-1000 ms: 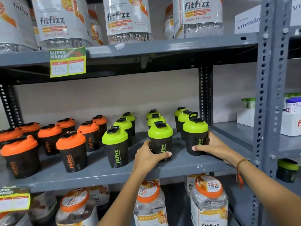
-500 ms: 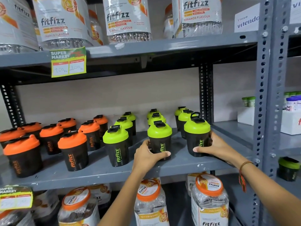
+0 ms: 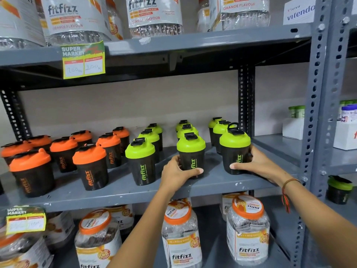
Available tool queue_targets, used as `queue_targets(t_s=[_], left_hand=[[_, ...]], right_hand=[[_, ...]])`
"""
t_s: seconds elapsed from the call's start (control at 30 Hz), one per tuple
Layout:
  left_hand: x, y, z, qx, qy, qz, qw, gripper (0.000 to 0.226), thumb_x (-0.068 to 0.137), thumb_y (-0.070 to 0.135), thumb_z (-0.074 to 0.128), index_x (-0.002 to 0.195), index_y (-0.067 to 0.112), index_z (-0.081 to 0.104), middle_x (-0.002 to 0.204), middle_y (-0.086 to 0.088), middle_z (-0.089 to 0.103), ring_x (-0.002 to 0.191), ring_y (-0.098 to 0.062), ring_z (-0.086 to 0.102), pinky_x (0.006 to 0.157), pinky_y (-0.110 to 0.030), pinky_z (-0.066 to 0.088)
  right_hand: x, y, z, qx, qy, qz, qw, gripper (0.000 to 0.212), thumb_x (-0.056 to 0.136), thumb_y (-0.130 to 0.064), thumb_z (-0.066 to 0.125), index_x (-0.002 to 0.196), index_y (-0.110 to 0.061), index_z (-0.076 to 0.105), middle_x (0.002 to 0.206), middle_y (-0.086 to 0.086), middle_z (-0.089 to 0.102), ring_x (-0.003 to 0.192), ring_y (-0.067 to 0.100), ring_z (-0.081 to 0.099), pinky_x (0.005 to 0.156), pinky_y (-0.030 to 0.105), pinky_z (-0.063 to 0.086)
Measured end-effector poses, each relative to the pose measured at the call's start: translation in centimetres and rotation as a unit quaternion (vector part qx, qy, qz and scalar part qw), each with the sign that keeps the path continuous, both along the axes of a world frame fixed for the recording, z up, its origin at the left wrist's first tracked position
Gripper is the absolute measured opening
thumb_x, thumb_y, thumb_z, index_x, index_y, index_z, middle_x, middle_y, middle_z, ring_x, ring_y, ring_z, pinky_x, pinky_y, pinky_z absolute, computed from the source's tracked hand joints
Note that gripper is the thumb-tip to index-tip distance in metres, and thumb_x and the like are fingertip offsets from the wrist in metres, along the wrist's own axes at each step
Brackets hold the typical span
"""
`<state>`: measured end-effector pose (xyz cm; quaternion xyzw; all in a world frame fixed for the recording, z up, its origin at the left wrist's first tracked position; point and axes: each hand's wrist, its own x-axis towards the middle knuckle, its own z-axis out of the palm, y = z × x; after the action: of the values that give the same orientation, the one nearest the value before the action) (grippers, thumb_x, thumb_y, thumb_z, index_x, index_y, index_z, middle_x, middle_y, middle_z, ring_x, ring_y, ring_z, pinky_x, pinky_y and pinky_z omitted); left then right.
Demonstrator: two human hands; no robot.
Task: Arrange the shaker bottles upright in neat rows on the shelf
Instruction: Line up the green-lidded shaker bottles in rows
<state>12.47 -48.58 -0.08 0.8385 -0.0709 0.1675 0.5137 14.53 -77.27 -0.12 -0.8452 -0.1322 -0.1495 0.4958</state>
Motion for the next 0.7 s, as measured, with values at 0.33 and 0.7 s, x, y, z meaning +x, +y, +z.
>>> queue_targets(t_s=[0.33,0.7], left_hand=[[-0.6,0.2,0.2,-0.001,-0.014,-0.021,1.0,0.111,0.039,0.064,0.085,0.135,0.025,0.045,0.13,0.005,0.062,0.117,-0.012,0.059,0.1,-0.04,0.05],[-5.1,4.2,0.1,-0.117,-0.184,0.008,0.976,0.087,0.06,0.05,0.085,0.136,0.025,0.052,0.129,0.01,0.062,0.114,0.008,0.057,0.101,-0.027,0.049]], right_hand=[[-1.1,0.8,0.6,0.022,-0.03,0.003,0.999,0.109,0.049,-0.051,0.095,0.137,-0.043,0.03,0.138,-0.004,0.054,0.123,0.014,0.054,0.104,0.035,0.043],[-3.0,6.7,4.1,0.159,-0.359,-0.193,0.899,0.072,0.082,-0.066,0.064,0.141,-0.033,0.041,0.139,0.001,0.048,0.133,0.028,0.044,0.115,0.044,0.033]])
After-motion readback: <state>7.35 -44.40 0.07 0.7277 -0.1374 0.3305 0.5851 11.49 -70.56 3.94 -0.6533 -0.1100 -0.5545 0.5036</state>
